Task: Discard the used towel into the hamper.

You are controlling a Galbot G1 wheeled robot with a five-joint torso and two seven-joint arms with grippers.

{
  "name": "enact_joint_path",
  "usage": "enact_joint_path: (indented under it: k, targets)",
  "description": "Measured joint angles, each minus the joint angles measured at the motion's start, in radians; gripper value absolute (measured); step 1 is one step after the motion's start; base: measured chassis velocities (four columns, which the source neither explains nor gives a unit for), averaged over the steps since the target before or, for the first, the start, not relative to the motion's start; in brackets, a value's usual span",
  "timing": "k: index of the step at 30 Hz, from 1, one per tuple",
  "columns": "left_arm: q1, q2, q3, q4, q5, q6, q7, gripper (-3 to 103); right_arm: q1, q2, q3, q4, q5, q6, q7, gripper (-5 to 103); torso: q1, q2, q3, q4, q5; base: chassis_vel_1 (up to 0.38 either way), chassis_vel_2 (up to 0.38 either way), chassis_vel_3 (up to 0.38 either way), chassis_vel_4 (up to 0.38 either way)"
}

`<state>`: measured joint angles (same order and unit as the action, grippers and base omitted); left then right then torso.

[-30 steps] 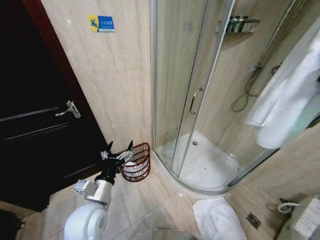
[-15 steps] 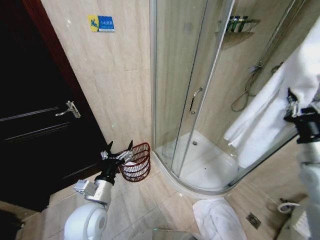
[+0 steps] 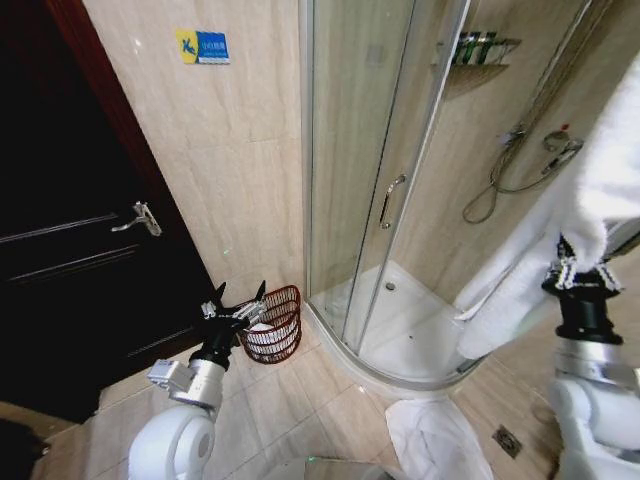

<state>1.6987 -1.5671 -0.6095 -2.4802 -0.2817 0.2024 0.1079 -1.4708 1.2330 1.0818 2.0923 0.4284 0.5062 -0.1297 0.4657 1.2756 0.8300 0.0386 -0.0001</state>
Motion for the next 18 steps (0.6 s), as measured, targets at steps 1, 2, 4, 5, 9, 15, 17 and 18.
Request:
enact_joint_path:
  k: [1,2,4,5,9,15,17,18]
  targets:
    - [0.000,0.000,0.000,0.000,0.000,0.000,0.000,100,0.000,0.000,0.000,0.000,0.000,0.000,0.000,8,0.000,0.000,0.000,0.0000,0.0000,0.000,0.000,0.000,0.000]
    - [0.000,0.000,0.000,0.000,0.000,0.000,0.000,100,-0.004,0.007,0.000,-0.004,-0.003,0.023,-0.003,8,0.000,0.000,0.000,0.0000,0.0000,0.000,0.000,0.000,0.000]
    - [0.000,0.000,0.000,0.000,0.000,0.000,0.000,100,-0.012,0.030,-0.002,-0.009,-0.012,0.052,-0.012,8,0.000,0.000,0.000,0.0000,-0.0001,0.000,0.000,0.000,0.000]
    - [0.000,0.000,0.000,0.000,0.000,0.000,0.000,100,-0.012,0.030,-0.002,-0.009,-0.012,0.052,-0.012,8,0.000,0.000,0.000,0.0000,-0.0001,0.000,0.000,0.000,0.000]
    - [0.000,0.000,0.000,0.000,0.000,0.000,0.000,100,-0.032,0.071,-0.017,-0.040,-0.050,0.102,-0.036,8,0.000,0.000,0.000,0.0000,0.0000,0.000,0.000,0.000,0.000]
    - [0.000,0.000,0.000,0.000,0.000,0.000,0.000,100,-0.062,0.119,-0.034,-0.079,-0.075,0.151,-0.049,8,0.000,0.000,0.000,-0.0001,0.0007,0.000,0.000,0.000,0.000]
    - [0.000,0.000,0.000,0.000,0.000,0.000,0.000,100,-0.066,0.127,-0.035,-0.081,-0.075,0.159,-0.051,8,0.000,0.000,0.000,0.0000,0.0002,0.000,0.000,0.000,0.000]
    - [0.000,0.000,0.000,0.000,0.000,0.000,0.000,100,-0.069,0.133,-0.035,-0.081,-0.074,0.167,-0.051,8,0.000,0.000,0.000,-0.0001,0.0002,0.000,0.000,0.000,0.000]
